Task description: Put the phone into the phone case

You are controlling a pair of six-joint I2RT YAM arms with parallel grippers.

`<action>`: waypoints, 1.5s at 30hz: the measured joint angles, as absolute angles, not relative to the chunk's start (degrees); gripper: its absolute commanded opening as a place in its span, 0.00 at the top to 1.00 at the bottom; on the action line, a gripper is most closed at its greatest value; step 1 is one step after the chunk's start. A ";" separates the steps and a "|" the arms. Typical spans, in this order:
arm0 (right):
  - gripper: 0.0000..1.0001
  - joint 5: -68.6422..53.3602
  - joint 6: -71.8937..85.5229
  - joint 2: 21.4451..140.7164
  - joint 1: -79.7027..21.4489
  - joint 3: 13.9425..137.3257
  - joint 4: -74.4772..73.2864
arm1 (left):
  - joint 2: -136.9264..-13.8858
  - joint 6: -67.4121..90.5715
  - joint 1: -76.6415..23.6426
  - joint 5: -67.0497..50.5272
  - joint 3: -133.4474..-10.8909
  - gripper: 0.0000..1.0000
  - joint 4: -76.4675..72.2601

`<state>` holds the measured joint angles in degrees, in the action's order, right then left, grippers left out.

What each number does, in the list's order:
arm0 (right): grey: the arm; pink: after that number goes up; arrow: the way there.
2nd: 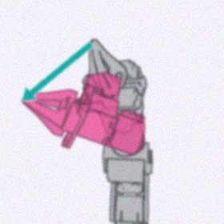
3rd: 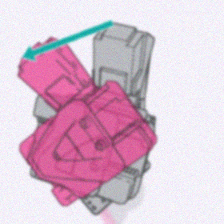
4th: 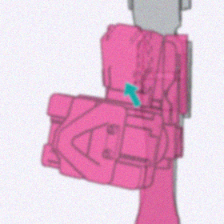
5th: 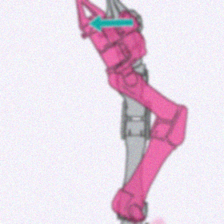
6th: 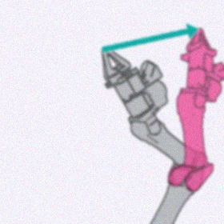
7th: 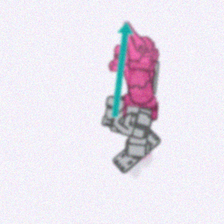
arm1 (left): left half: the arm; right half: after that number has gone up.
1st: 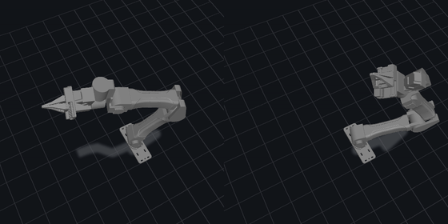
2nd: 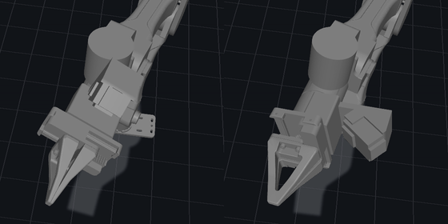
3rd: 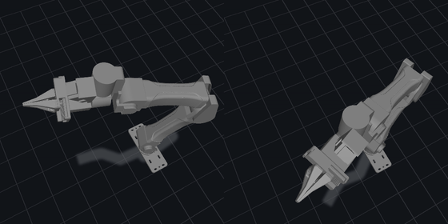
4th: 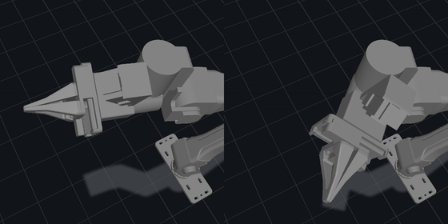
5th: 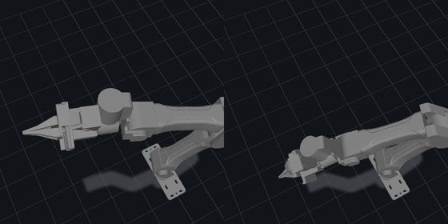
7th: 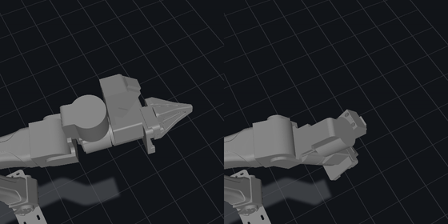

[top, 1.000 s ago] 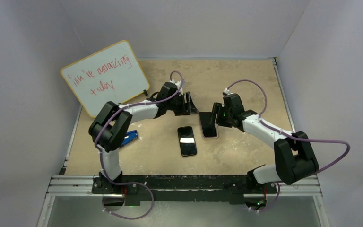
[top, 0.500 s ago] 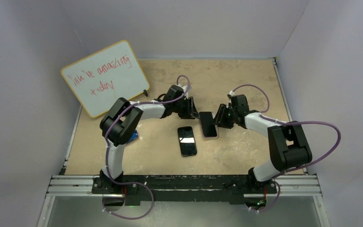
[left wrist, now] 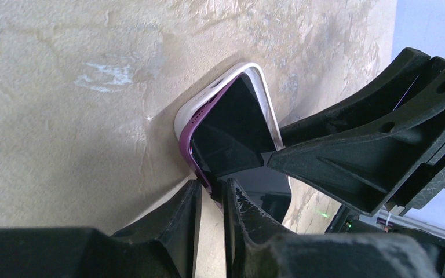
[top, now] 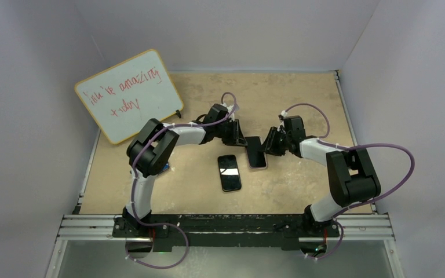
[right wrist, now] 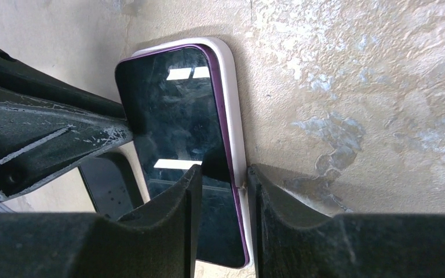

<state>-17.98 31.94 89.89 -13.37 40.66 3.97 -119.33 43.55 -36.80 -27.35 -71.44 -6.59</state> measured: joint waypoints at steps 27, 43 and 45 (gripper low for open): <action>0.59 -20.75 35.88 88.33 -13.13 35.77 10.83 | -120.27 43.53 -38.09 -27.68 -73.06 0.84 -2.92; 0.60 -29.08 51.57 87.83 -10.17 24.36 32.97 | -119.55 46.30 -36.97 -29.91 -69.89 0.80 -6.68; 0.60 -30.79 54.24 89.71 -9.56 23.27 37.32 | -119.42 46.33 -36.67 -30.15 -69.67 0.79 -6.61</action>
<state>-30.79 54.24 89.71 -9.56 23.27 37.32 -119.42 46.33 -36.67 -30.15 -69.67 -6.61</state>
